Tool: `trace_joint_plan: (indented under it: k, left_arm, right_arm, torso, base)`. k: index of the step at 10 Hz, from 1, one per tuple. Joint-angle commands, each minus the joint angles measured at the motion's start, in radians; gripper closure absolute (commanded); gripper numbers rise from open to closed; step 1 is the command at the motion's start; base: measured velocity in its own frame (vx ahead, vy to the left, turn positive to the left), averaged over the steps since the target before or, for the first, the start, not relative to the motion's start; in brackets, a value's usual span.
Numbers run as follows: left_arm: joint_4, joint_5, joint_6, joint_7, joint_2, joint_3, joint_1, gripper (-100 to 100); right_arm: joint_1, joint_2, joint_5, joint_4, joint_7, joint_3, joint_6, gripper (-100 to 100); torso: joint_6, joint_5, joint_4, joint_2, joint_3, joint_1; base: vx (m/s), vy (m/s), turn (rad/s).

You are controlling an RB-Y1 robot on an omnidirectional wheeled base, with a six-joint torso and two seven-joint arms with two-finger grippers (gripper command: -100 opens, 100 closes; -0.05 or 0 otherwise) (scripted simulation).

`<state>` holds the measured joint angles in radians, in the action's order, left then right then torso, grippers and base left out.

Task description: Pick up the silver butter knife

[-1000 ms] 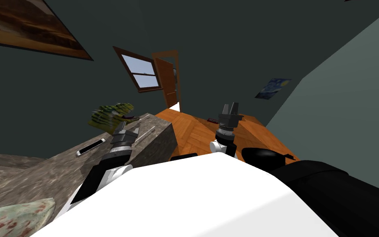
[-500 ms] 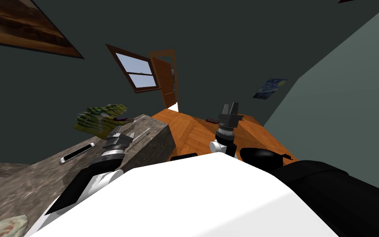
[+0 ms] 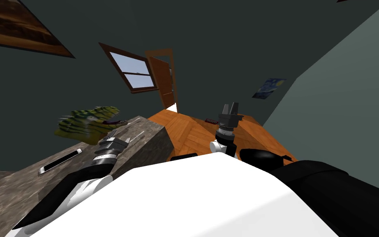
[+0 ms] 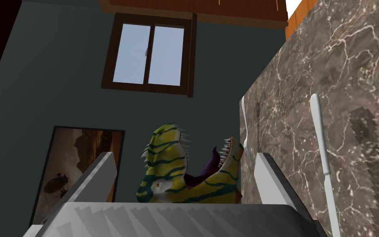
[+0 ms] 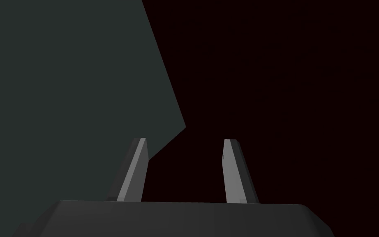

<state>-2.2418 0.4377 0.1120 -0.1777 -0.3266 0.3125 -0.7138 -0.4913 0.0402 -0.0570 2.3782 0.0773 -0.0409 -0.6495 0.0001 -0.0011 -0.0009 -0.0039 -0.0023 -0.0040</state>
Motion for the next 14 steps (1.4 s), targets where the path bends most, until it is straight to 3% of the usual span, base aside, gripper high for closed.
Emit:
trace_joint_plan:
  k: [1, 2, 3, 5, 6, 7, 8, 9, 10, 11, 12, 13, 14]
  left_arm:
    - [0.003, 0.040, 0.050, -0.018, -0.020, 0.040, -0.021, -100]
    - [0.003, 0.040, 0.082, -0.018, -0.020, 0.040, -0.021, -100]
    - [0.007, 0.073, 0.116, -0.032, -0.036, 0.072, -0.039, -100]
    - [0.007, 0.073, 0.150, -0.032, -0.036, 0.072, -0.039, -100]
    - [0.013, 0.105, 0.188, -0.046, -0.053, 0.104, -0.055, -100]
    - [0.013, 0.105, 0.214, -0.046, -0.053, 0.104, -0.055, -100]
    - [0.020, 0.136, 0.246, -0.059, -0.070, 0.136, -0.069, -100]
    - [0.020, 0.136, 0.279, -0.059, -0.070, 0.136, -0.069, -100]
    - [0.020, 0.136, 0.280, -0.059, -0.070, 0.136, -0.069, -100]
    - [0.028, 0.166, 0.316, -0.072, -0.088, 0.167, -0.082, -100]
    - [0.028, 0.166, 0.344, -0.072, -0.088, 0.167, -0.082, -100]
    - [0.038, 0.195, 0.373, -0.085, -0.106, 0.196, -0.093, -100]
    - [0.038, 0.195, 0.400, -0.085, -0.106, 0.196, -0.093, -100]
  right_arm:
    - [0.000, 0.000, 0.000, 0.000, 0.000, 0.000, 0.000, 0]
    - [0.000, 0.000, 0.000, 0.000, 0.000, 0.000, 0.000, 0]
    - [0.000, 0.000, 0.000, 0.000, 0.000, 0.000, 0.000, 0]
    - [0.000, 0.000, 0.000, 0.000, 0.000, 0.000, 0.000, 0]
    - [0.000, 0.000, 0.000, 0.000, 0.000, 0.000, 0.000, 0]
    - [0.000, 0.000, 0.000, 0.000, 0.000, 0.000, 0.000, 0]
    - [0.000, 0.000, 0.000, 0.000, 0.000, 0.000, 0.000, 0]
    - [0.000, 0.000, 0.000, 0.000, 0.000, 0.000, 0.000, 0]
    - [0.000, 0.000, 0.000, 0.000, 0.000, 0.000, 0.000, 0]
    - [0.000, 0.000, 0.000, 0.000, 0.000, 0.000, 0.000, 0]
    - [0.000, 0.000, 0.000, 0.000, 0.000, 0.000, 0.000, 0]
    - [0.000, 0.000, 0.000, 0.000, 0.000, 0.000, 0.000, 0]
    - [0.000, 0.000, 0.000, 0.000, 0.000, 0.000, 0.000, 0]
  torso:
    - [0.000, 0.000, 0.000, 0.000, 0.000, 0.000]
    - [0.000, 0.000, 0.000, -0.001, 0.000, -0.001]
    - [0.000, 0.000, 0.000, 0.000, 0.000, -0.001]
    - [0.000, 0.000, 0.000, 0.000, 0.000, -0.001]
    - [0.000, 0.000, 0.000, 0.001, 0.001, 0.002]
    - [0.000, 0.000, 0.000, 0.000, 0.000, 0.002]
    - [0.000, 0.000, 0.000, 0.000, 0.000, 0.002]
    - [0.000, 0.000, 0.000, -0.002, -0.001, 0.000]
    - [0.000, 0.000, 0.000, -0.001, -0.001, 0.000]
    - [0.000, 0.000, 0.000, 0.001, 0.000, 0.002]
    - [0.000, 0.000, 0.000, 0.000, 0.000, 0.002]
    - [0.000, 0.000, 0.000, 0.000, 0.000, 0.002]
    - [0.000, 0.000, 0.000, -0.002, -0.001, 0.001]
  base:
    - [0.077, -0.080, -0.035]
    - [0.074, -0.070, -0.010]
    - [0.081, -0.077, -0.027]
    - [0.053, -0.051, -0.004]
    - [0.067, -0.040, -0.030]
    - [0.078, -0.038, -0.010]
    - [0.097, -0.072, -0.023]
    - [0.086, -0.060, -0.005]
    - [0.039, -0.019, 0.009]
    - [0.075, -0.037, -0.021]
    - [0.080, -0.036, -0.008]
    - [0.098, -0.048, -0.009]
    - [0.087, -0.039, 0.001]
